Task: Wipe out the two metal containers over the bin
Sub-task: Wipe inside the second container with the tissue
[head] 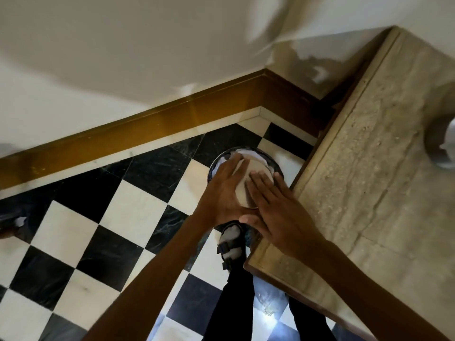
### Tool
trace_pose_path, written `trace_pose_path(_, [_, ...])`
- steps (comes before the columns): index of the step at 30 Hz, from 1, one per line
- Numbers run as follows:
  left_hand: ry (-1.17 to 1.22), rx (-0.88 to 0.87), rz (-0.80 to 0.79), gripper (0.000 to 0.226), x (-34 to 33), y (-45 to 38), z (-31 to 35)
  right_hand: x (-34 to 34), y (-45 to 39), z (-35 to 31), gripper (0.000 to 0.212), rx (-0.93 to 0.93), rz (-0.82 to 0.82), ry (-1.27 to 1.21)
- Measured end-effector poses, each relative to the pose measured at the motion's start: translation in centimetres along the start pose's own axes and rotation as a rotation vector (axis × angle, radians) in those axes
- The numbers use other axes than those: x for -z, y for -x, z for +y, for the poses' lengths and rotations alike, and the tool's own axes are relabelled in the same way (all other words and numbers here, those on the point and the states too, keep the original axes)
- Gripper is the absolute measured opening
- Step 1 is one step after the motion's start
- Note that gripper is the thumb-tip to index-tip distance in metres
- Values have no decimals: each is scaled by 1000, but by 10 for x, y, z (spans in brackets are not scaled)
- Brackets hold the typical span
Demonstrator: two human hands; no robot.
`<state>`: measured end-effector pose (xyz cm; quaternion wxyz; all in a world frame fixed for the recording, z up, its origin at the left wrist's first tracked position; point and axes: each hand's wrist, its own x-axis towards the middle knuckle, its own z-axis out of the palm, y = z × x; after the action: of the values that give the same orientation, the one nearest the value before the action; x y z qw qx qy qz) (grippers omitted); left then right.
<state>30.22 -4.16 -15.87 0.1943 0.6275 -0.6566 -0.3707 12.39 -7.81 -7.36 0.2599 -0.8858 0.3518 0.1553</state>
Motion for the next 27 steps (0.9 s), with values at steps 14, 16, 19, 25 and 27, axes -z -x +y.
trace_pose_path(14, [-6,-25,98,121,-1,-4,3,-6,-3,4,94,64,11,85])
trace_pose_path(16, [18,-18,100,120,-3,0,4,-5,-1,3,89,23,130,12])
trace_pose_path(19, [37,-17,136,121,-4,0,5,-7,-1,3,87,25,205,16])
trace_pose_path(25, [57,3,136,119,-4,0,7,-7,2,4,88,-1,269,-81])
trace_pose_path(27, [23,-7,119,116,-5,-1,9,-7,3,8,88,44,97,3])
